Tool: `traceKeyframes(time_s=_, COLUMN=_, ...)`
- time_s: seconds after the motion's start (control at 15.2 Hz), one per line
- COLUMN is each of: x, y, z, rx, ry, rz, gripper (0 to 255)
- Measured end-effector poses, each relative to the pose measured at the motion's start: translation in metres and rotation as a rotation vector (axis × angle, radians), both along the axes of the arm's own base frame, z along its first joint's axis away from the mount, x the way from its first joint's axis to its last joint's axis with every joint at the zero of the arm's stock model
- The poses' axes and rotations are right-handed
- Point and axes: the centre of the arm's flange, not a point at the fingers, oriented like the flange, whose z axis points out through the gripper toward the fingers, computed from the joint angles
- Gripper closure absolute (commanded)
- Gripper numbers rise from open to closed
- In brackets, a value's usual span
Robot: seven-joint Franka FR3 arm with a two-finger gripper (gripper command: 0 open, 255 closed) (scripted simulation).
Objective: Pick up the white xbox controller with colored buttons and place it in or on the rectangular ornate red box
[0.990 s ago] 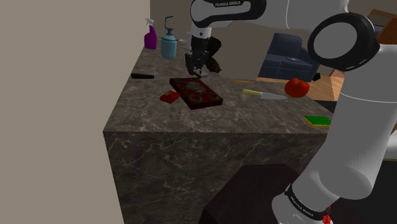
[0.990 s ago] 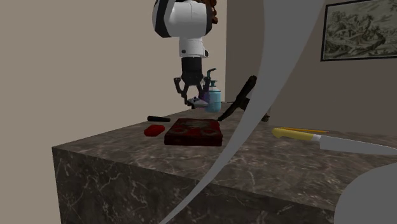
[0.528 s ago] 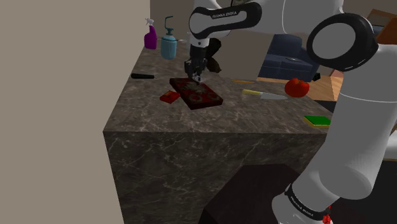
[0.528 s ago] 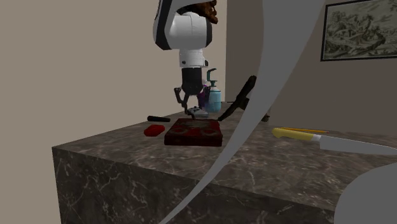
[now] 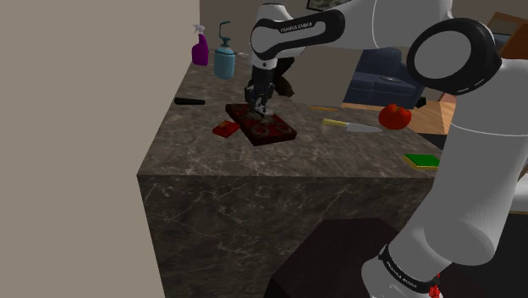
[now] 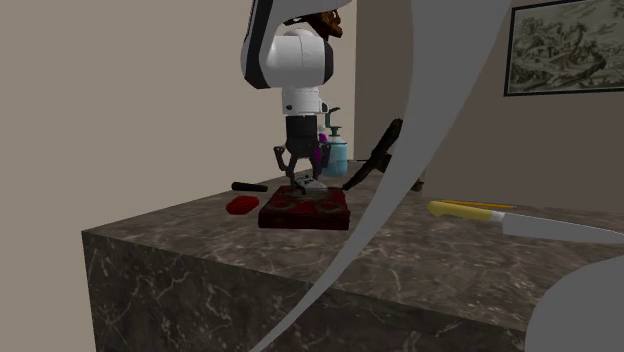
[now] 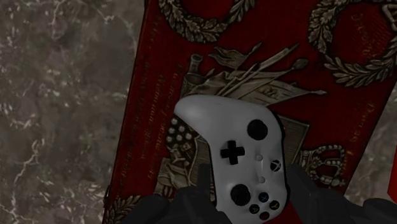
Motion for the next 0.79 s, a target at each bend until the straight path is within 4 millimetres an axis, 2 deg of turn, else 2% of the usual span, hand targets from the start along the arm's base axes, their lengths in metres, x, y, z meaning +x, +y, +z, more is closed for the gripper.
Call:
traceKeyframes(time_s=0.07, x=0.000, y=0.000, z=0.000, rx=0.000, ry=0.000, rz=0.000, gripper=255)
traceKeyframes(time_s=0.13, x=0.000, y=0.000, z=0.000, rx=0.000, ry=0.000, rz=0.000, gripper=0)
traceKeyframes(time_s=0.53, x=0.000, y=0.000, z=-0.001, rx=0.000, ry=0.001, rz=0.000, gripper=0)
traceKeyframes(time_s=0.79, x=-0.001, y=0.006, z=0.038, rx=0.000, ry=0.000, rz=0.000, gripper=0)
